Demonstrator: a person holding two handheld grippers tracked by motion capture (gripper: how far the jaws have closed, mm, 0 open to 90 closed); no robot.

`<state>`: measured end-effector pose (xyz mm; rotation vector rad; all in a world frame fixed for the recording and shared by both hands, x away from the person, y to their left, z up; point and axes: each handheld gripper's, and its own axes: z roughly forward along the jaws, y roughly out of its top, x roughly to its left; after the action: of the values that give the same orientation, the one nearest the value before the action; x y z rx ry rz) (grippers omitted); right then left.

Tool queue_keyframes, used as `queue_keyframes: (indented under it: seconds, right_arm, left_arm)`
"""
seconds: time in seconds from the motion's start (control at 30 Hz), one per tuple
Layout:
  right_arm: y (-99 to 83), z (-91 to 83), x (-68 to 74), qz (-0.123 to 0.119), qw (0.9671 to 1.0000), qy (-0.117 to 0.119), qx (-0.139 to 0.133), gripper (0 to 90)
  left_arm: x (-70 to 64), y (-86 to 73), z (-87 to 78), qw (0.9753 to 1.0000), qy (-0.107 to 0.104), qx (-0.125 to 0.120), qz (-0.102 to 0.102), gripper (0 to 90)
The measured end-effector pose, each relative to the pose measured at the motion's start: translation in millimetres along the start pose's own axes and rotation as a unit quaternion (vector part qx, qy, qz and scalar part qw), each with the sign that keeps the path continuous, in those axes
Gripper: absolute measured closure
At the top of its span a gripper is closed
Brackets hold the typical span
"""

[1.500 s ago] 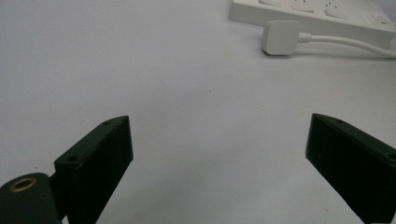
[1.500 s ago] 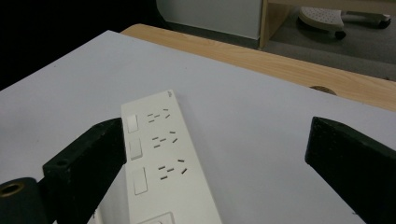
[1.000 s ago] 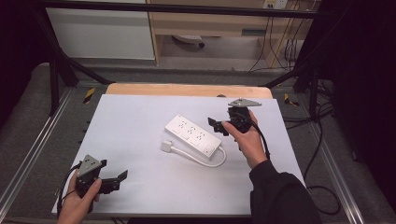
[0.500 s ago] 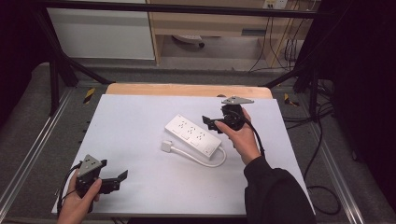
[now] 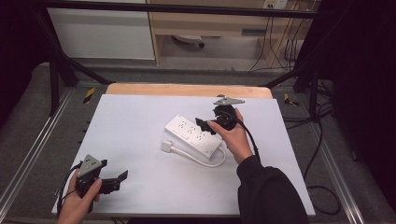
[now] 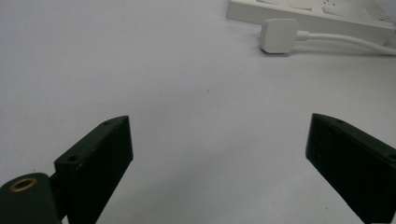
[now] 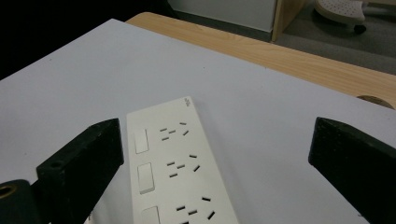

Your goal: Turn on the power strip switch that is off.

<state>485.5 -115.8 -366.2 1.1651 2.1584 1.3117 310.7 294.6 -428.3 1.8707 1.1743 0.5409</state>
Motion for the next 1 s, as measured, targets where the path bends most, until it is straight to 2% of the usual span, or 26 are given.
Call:
queue_keyframes:
  seconds: [0.23, 0.43, 0.57, 0.83, 1.0]
  right_arm:
    - [-1.0, 7.7, 3.4, 0.003, 0.9999, 0.008, 0.006, 7.8]
    - [-1.2, 12.6, 9.2, 0.005, 0.9999, 0.016, 0.001, 17.2]
    - [-2.6, 16.2, 12.6, 0.004, 0.9997, 0.022, 0.002, 19.0]
    - [-5.0, 20.5, 15.7, 0.005, 0.9997, 0.023, 0.004, 24.6]
    - [-7.5, 23.7, 18.8, 0.000, 0.9998, 0.017, 0.004, 33.2]
  left_arm:
    - [0.0, 0.0, 0.0, 1.0000, -0.001, 0.000, 0.000, 7.3]
    - [0.1, 0.1, 0.0, 1.0000, -0.002, 0.000, 0.000, 7.4]
    - [-0.1, 0.0, 0.0, 1.0000, -0.003, 0.000, 0.002, 7.4]
    - [-0.3, 0.1, 0.1, 1.0000, -0.004, 0.000, 0.002, 7.4]
    - [-0.2, 0.1, 0.0, 1.0000, -0.004, 0.000, 0.002, 7.3]
